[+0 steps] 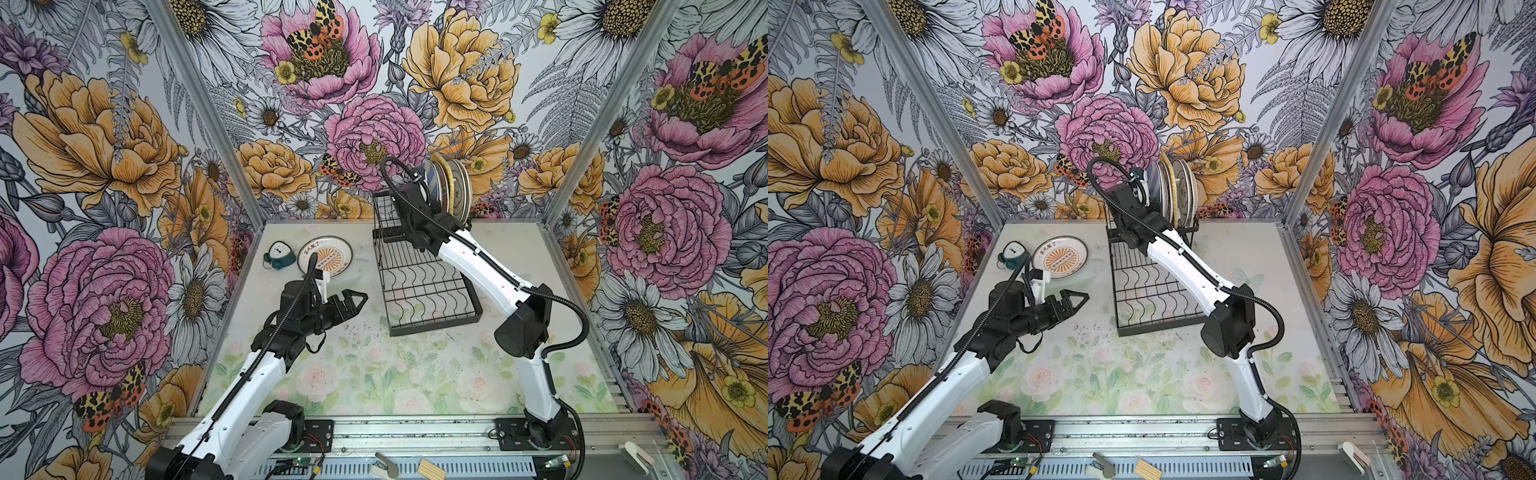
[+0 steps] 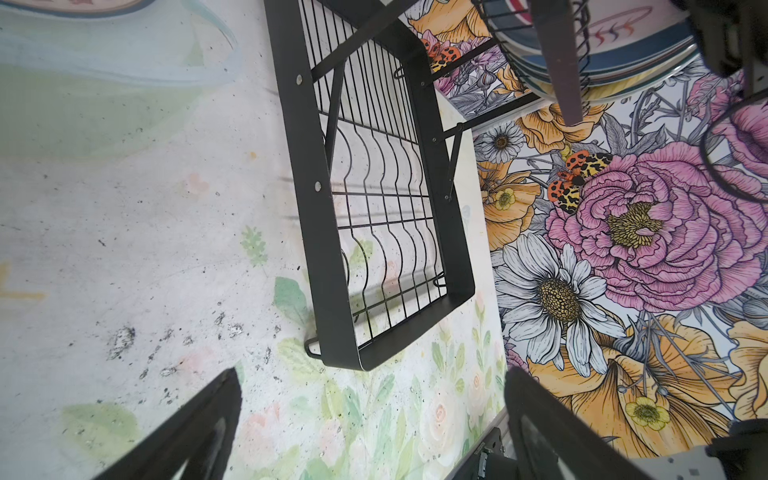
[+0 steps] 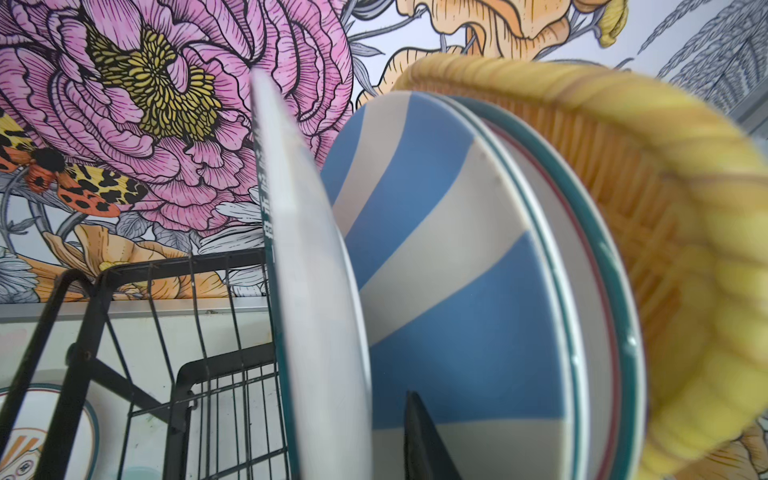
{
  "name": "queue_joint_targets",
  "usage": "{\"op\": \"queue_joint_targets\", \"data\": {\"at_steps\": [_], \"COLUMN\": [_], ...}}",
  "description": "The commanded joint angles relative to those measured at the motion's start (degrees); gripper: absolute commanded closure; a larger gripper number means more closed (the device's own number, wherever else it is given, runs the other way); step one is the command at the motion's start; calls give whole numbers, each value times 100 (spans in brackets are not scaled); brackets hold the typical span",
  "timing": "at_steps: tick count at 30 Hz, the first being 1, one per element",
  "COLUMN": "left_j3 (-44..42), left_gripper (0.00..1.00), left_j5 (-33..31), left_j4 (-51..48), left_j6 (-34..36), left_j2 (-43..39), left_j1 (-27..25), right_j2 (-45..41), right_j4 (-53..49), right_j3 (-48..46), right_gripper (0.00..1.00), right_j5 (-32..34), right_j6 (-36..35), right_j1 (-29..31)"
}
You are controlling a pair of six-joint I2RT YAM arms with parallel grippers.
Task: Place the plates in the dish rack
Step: 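Lower the green-rimmed plate into a slot beside the other plates, then open and withdraw the right gripper while the left gripper moves to the sunburst plate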
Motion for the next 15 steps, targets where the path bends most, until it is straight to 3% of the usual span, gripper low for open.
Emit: {"op": "queue_joint_targets", "data": {"at_steps": [1,12,15], "left_j3": [-86,-1,80], "left_gripper": [1,1,1], "left_j5": [-103,-412,-516], "left_j4": [56,-140,-312], "left_j6": [-2,8,46], "left_j2": [-109,-111,-63], "left_j1": [100,273,481], "right_j2": [-78,-904,-1317], "right_j4": [-67,-93,-111], "right_j3": [160,-128,-507], "right_gripper": [68,60,53], "right_j5": [235,-414,-709], "right_j6": [-106,-83,60], "right_j1": [-84,9,39]}}
